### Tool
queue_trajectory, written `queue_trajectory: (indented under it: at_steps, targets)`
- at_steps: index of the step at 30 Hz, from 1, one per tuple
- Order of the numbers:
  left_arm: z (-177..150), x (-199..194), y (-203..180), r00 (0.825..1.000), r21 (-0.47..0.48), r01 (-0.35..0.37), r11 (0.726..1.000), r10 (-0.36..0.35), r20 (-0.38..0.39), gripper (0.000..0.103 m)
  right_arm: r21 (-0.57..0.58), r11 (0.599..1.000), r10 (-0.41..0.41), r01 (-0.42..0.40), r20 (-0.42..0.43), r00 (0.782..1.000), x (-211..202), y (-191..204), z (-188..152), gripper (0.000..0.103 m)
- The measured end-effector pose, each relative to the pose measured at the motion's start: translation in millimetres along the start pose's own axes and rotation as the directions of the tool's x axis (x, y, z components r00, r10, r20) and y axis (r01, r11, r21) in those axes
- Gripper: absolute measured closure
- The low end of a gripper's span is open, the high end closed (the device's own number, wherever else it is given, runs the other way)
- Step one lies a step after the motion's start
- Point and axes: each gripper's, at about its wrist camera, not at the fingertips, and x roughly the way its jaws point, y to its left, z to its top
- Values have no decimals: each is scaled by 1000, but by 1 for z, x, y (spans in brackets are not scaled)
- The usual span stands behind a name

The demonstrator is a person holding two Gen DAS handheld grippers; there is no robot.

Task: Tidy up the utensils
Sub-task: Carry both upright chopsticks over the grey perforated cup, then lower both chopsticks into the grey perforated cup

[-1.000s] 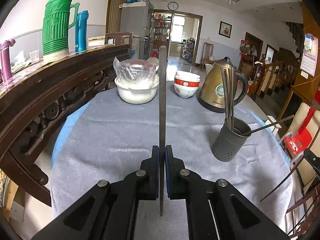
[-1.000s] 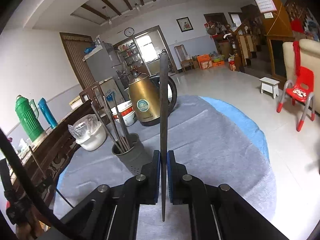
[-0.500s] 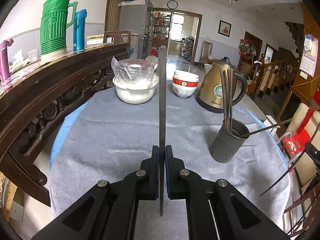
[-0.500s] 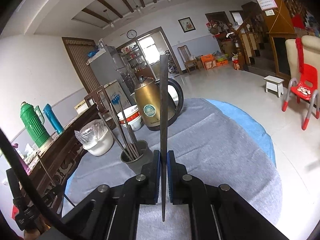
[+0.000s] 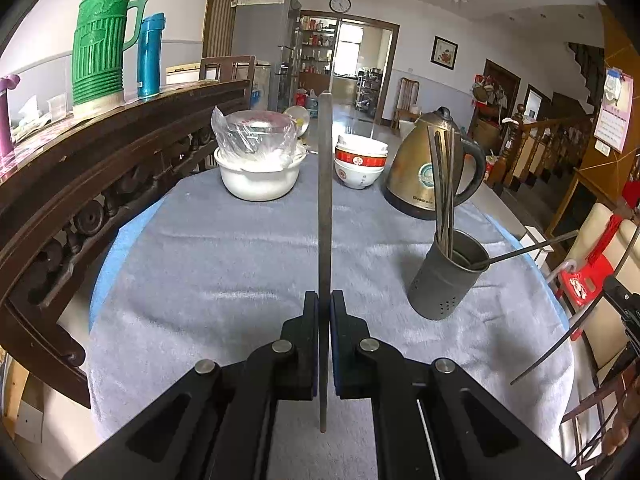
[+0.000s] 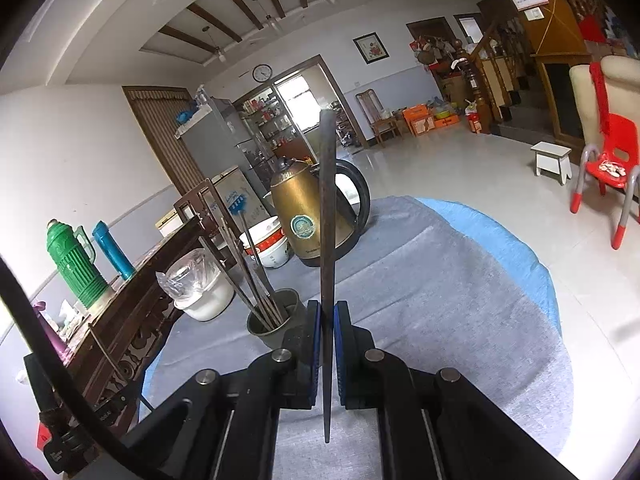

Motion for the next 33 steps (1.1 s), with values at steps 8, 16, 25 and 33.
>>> queue_trajectory:
  at_steps: [8,16,25,33]
  targets:
    - [2,3,1,1000,-12,7,1000,-7,-1,97,9,1000,7,-7,6,1000,3,-2,7,96]
    - [11,6,-1,1000,-31,30,999,-30,1,97,15,1000,18,-19,22,1000,9,-5,20,96]
    - [66,2,-17,990,-93,123,988,-115,85,97,26,998,54,-57,94,994,17,-5,58,96]
    - [116,12,-56,970,-97,203,974,-186,158,97,36,991,120,-126,134,984,44,0,99,96]
